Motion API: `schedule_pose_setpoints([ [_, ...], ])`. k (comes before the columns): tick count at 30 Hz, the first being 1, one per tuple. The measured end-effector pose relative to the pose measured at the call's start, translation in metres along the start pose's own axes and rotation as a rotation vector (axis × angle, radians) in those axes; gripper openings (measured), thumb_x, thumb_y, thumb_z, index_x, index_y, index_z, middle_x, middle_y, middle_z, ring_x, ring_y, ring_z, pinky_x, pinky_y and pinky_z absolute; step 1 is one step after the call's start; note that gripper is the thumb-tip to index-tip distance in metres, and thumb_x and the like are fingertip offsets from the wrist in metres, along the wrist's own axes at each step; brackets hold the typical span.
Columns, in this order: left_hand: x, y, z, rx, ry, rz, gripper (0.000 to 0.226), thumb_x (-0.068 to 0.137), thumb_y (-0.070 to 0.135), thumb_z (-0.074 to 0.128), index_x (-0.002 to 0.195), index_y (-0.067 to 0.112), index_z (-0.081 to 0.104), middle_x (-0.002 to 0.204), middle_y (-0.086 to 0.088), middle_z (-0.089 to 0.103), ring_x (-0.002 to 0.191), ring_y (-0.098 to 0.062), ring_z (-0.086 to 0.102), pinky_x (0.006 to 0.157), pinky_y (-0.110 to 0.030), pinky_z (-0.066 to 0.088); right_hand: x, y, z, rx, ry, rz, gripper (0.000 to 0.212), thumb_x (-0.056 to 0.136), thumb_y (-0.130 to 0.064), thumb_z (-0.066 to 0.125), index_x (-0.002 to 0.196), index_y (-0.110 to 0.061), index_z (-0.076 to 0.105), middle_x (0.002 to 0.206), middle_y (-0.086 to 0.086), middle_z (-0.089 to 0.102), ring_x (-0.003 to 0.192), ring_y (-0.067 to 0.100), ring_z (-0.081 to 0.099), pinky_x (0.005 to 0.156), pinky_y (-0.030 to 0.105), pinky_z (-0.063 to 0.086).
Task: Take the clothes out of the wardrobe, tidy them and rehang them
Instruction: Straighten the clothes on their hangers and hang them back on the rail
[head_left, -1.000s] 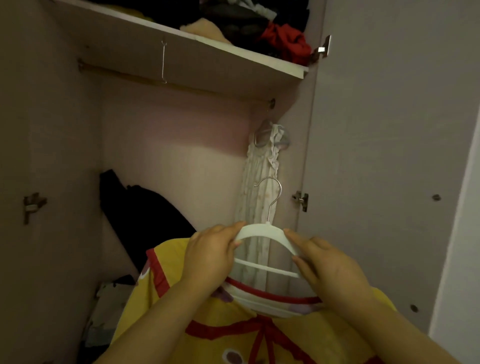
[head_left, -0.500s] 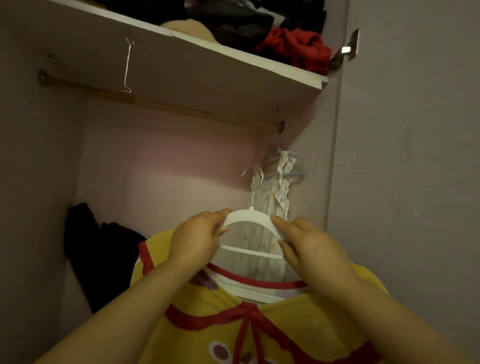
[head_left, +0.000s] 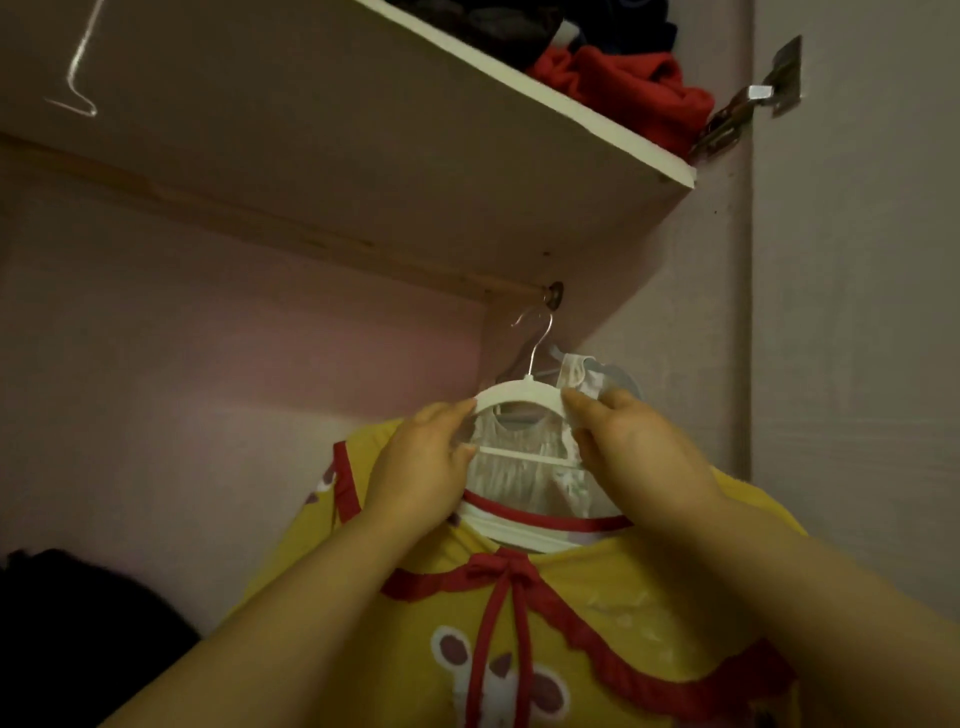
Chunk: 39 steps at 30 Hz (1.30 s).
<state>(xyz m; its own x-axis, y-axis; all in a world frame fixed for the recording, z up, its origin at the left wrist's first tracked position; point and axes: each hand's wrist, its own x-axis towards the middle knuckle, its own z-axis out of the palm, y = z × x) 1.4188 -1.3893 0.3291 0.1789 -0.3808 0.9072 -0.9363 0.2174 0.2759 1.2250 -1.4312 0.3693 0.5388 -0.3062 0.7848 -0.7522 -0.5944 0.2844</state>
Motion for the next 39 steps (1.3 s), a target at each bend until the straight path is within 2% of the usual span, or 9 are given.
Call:
schedule_pose_setpoints([
  [4, 0.031, -0.040, 0.026, -0.037, -0.038, 0.063, 0.049, 0.091, 0.017, 0.056, 0.138, 0.023, 0.044, 0.135, 0.003, 0.048, 0.124, -0.012, 0.040, 0.088, -0.009, 0.023, 0.058, 0.003, 0.022, -0.103, -0.020, 0.078, 0.029, 0.095, -0.015, 0.043, 0.124, -0.018, 0.042, 0.103, 0.008, 0.046, 0.085, 0.030, 0.053, 0.060, 0.032, 0.038],
  [9, 0.059, -0.085, 0.051, -0.075, -0.064, 0.091, 0.049, 0.091, 0.021, 0.054, 0.139, 0.028, 0.041, 0.134, 0.008, 0.043, 0.122, -0.009, 0.040, 0.097, -0.016, 0.030, 0.118, 0.008, 0.040, -0.156, -0.025, 0.131, 0.025, 0.092, -0.015, 0.048, 0.117, -0.018, 0.042, 0.086, 0.001, 0.031, 0.070, 0.025, 0.043, 0.059, 0.033, 0.036],
  [14, 0.072, -0.123, 0.073, -0.105, -0.071, 0.088, 0.050, 0.091, 0.024, 0.055, 0.138, 0.033, 0.040, 0.134, 0.010, 0.042, 0.121, -0.008, 0.041, 0.097, -0.015, 0.030, 0.165, 0.013, 0.054, -0.182, -0.036, 0.229, 0.029, 0.093, -0.012, 0.043, 0.122, -0.016, 0.044, 0.092, 0.005, 0.033, 0.084, 0.032, 0.049, 0.075, 0.040, 0.050],
  [20, 0.070, -0.157, 0.089, -0.101, -0.131, 0.072, 0.051, 0.092, 0.024, 0.049, 0.139, 0.036, 0.035, 0.136, 0.013, 0.038, 0.122, -0.007, 0.040, 0.099, -0.021, 0.037, 0.199, 0.011, 0.081, -0.177, -0.044, 0.238, 0.032, 0.096, -0.012, 0.040, 0.127, -0.012, 0.043, 0.113, 0.015, 0.046, 0.097, 0.036, 0.053, 0.072, 0.038, 0.044],
  [26, 0.061, -0.175, 0.099, -0.095, -0.153, 0.051, 0.053, 0.090, 0.024, 0.051, 0.139, 0.037, 0.036, 0.135, 0.012, 0.039, 0.120, -0.008, 0.042, 0.098, -0.022, 0.038, 0.191, -0.003, 0.113, -0.160, -0.025, 0.224, 0.047, 0.089, -0.006, 0.047, 0.134, -0.016, 0.038, 0.101, 0.007, 0.041, 0.097, 0.035, 0.056, 0.066, 0.035, 0.037],
  [29, 0.055, -0.175, 0.102, -0.089, -0.150, 0.056, 0.054, 0.090, 0.026, 0.053, 0.140, 0.036, 0.036, 0.133, 0.011, 0.040, 0.118, -0.007, 0.042, 0.094, -0.018, 0.037, 0.188, -0.005, 0.112, -0.188, -0.004, 0.246, 0.041, 0.090, -0.005, 0.045, 0.130, -0.011, 0.042, 0.107, 0.012, 0.046, 0.098, 0.036, 0.054, 0.066, 0.037, 0.038],
  [33, 0.043, -0.166, 0.099, -0.059, -0.194, 0.025, 0.055, 0.090, 0.026, 0.055, 0.141, 0.030, 0.036, 0.135, 0.006, 0.039, 0.120, -0.012, 0.042, 0.095, -0.021, 0.035, 0.165, -0.014, 0.113, -0.253, 0.026, 0.254, 0.043, 0.090, -0.015, 0.046, 0.133, -0.013, 0.042, 0.125, 0.012, 0.048, 0.114, 0.034, 0.047, 0.089, 0.041, 0.039],
  [36, 0.027, -0.154, 0.093, -0.036, -0.244, 0.007, 0.056, 0.089, 0.023, 0.056, 0.141, 0.027, 0.036, 0.138, 0.002, 0.039, 0.122, -0.015, 0.041, 0.094, -0.019, 0.032, 0.129, -0.018, 0.118, -0.320, -0.009, 0.174, 0.055, 0.092, -0.034, 0.043, 0.143, -0.018, 0.031, 0.148, 0.010, 0.030, 0.137, 0.031, 0.024, 0.113, 0.045, 0.016],
  [39, 0.005, -0.138, 0.080, 0.038, -0.329, -0.047, 0.059, 0.089, 0.025, 0.056, 0.144, 0.026, 0.032, 0.142, -0.001, 0.035, 0.127, -0.019, 0.037, 0.101, -0.025, 0.033, 0.082, -0.025, 0.125, -0.231, -0.103, 0.132, 0.049, 0.095, -0.031, 0.035, 0.143, -0.024, 0.031, 0.146, 0.007, 0.032, 0.138, 0.029, 0.021, 0.114, 0.045, 0.013],
])
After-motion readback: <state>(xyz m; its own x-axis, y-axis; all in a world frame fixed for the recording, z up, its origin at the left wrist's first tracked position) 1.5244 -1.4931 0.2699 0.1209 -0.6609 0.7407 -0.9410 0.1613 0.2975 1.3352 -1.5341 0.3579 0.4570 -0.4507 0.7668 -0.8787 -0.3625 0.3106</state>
